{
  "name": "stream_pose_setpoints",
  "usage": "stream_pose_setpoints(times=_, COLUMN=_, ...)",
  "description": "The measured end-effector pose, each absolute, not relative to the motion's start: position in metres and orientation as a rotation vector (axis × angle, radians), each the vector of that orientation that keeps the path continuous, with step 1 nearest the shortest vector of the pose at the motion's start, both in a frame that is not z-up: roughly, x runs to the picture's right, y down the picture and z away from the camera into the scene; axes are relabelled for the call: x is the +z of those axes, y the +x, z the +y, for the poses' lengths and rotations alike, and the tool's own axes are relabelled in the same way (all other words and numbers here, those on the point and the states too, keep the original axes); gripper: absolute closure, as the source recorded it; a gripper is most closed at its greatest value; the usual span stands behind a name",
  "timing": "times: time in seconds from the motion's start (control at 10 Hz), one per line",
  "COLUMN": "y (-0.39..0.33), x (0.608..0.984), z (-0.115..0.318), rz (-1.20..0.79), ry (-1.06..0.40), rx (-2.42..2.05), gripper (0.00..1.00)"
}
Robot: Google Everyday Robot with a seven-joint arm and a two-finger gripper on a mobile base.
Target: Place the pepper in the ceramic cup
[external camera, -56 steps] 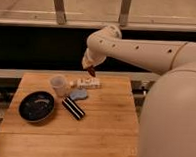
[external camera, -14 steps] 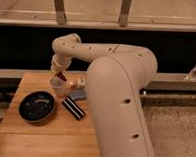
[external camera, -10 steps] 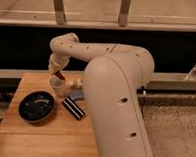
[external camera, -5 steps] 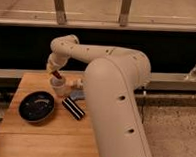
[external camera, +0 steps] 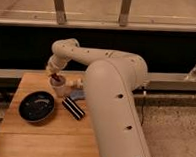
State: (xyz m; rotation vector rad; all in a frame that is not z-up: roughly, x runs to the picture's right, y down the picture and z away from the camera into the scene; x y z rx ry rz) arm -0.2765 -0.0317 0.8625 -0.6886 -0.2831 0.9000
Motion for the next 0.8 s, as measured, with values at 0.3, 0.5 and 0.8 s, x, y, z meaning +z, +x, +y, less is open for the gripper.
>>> stream_pose_setpoints(times=0.3, y=-0.2724, x=0.8657, z=-0.0278, rz=-0.277, ry=-0.703, rx=0.910, gripper=0.57)
stream_pose_setpoints(times=0.5, y=-0.2740, x=0.8659, z=-0.0252, rz=-0.279, ry=-0.713, rx=0.911, gripper=0.36)
stream_pose_setpoints(times=0.8, y=-0.2728, x=0.8662, z=-0.0233, rz=-0.283, ry=-0.721, rx=0.919, gripper=0.20)
